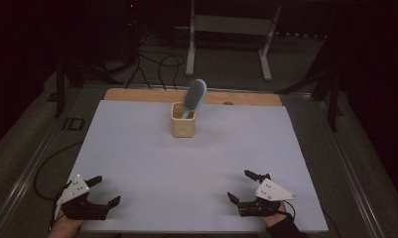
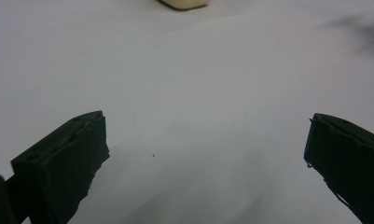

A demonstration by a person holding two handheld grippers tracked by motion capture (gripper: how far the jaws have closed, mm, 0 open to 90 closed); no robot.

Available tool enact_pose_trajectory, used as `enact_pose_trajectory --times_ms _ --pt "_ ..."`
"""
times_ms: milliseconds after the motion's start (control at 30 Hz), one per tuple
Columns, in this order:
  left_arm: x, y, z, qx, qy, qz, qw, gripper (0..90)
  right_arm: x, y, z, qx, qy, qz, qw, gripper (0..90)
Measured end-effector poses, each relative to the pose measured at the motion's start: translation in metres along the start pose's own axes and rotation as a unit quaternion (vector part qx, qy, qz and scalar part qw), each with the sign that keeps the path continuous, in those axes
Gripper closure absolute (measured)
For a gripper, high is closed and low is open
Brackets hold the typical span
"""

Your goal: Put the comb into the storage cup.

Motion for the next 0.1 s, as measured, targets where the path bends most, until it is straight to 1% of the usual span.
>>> enact_pose_trajectory --times_ms 100 --pt "-0.0013 0.0006 -0.0003 -0.001 0.0 0.002 1.0 0.0 0.0012 0.0007 0.0 -0.002 0.001 0.003 1.0 9.3"
Point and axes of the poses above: each handheld gripper's, and its own axes: x roughly forward along the jaws, z roughly out of its top, y roughly to its left, the point moved 9 cm from there along x, roughly forward along the jaws, and after that the axes turned 9 degrees about -z, right-handed, at the moved point
